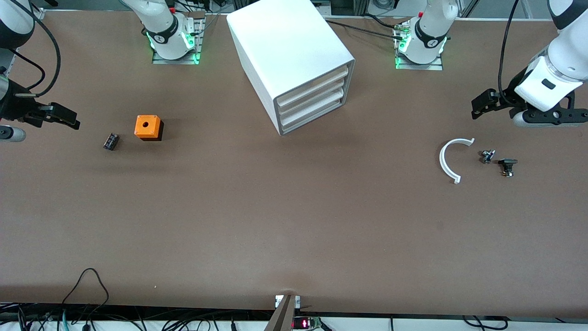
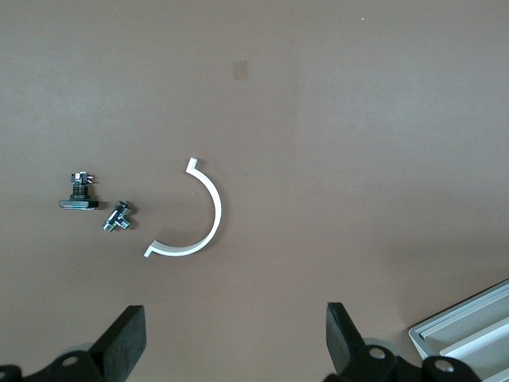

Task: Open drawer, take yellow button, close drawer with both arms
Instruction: 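Move the left gripper toward the handle of the white drawer unit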

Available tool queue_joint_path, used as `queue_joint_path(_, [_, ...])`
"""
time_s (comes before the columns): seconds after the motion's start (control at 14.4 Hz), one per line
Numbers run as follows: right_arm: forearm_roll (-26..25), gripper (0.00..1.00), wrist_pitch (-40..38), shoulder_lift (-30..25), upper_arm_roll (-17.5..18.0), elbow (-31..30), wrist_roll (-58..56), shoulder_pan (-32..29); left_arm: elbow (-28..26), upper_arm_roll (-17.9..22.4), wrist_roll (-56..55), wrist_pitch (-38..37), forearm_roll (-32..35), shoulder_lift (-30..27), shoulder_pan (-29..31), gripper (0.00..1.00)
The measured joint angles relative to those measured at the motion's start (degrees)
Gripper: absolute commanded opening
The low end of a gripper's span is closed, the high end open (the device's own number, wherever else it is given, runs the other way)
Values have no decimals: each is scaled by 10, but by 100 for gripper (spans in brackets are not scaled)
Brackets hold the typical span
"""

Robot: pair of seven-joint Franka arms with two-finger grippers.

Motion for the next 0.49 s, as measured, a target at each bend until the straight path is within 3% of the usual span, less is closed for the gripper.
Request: queue_joint_path(0.49, [0, 100, 7, 0, -3, 0, 0, 0, 22, 0, 3, -2, 0, 12, 0, 100])
